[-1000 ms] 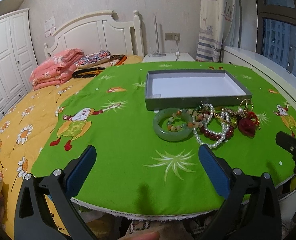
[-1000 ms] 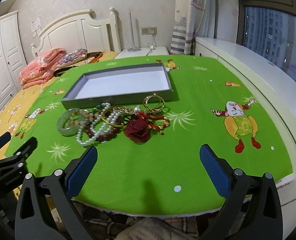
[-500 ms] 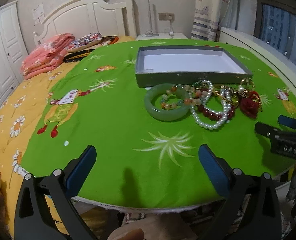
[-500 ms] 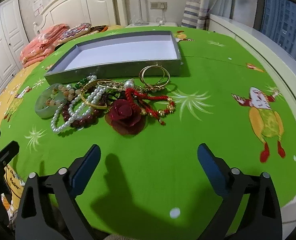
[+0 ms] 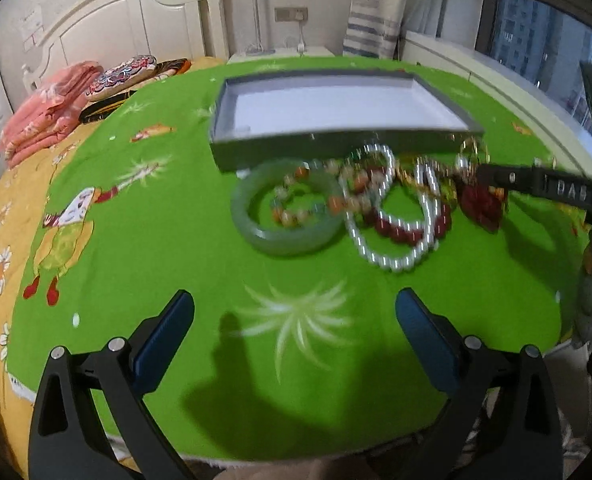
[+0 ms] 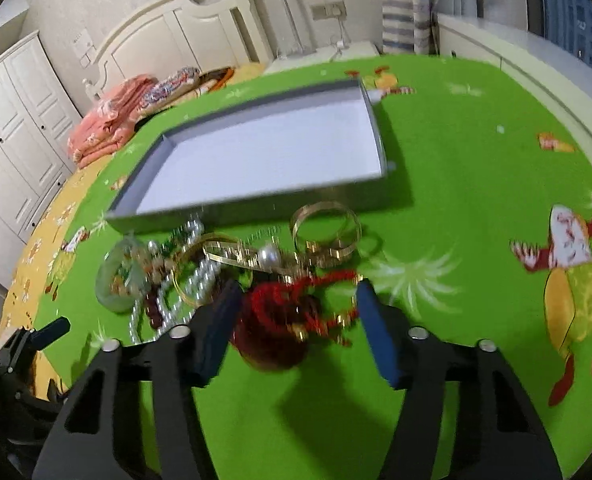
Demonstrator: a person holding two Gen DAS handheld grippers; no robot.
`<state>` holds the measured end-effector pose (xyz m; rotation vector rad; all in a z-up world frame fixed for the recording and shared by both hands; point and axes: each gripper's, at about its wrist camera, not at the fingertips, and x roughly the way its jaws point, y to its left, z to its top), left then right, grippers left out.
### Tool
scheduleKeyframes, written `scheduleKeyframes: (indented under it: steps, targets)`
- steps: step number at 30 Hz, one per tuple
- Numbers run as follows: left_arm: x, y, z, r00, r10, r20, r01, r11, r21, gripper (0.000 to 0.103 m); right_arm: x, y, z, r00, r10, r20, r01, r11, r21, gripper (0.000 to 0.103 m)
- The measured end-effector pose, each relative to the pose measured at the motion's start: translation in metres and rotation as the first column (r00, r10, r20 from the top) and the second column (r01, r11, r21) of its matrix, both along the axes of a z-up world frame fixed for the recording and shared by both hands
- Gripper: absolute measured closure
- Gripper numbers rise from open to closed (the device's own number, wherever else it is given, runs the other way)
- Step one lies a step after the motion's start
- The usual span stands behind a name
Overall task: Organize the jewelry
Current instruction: 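Grasp the stone-bead bracelet with the left gripper while the right gripper grasps the red string bracelet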
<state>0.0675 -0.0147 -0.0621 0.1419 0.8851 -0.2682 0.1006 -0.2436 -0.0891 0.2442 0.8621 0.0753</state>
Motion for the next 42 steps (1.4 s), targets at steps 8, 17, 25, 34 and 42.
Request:
scheduleKeyframes:
  steps: [8,17,25,34,42]
  targets:
    - [0.037,0.026,0.004,0.994,0.078,-0.081,-0.085,0.993,-0.084,0.026,-0.008,0.008,-0.005,0.997,0.070,0.031,-0.069,0.997,-0.046,0.071]
    - [0.049,0.021,0.000,0.997,0.053,-0.059,-0.059,0.993,-0.100,0.027,-0.028,0.001,0.007,0.988,0.086,0.129,-0.079,0.995,-0.056,0.094]
    - [0.057,-0.001,-0.003,0.998,-0.044,-0.041,0.043,0.998,-0.039,0.025,-0.042,-0.002,0.035,0.973,0.076,0.217,-0.058,0.994,-0.089,0.094]
    - [0.047,-0.027,0.007,0.985,-0.163,0.055,0.161,0.986,0.041,0.040,-0.048,-0.001,0.052,0.963,0.083,0.255,-0.063,0.994,-0.085,0.094]
    - [0.036,-0.067,-0.008,0.929,-0.355,0.103,0.309,0.900,0.308,0.059,-0.046,0.003,0.047,0.966,0.090,0.241,-0.072,0.994,-0.080,0.094]
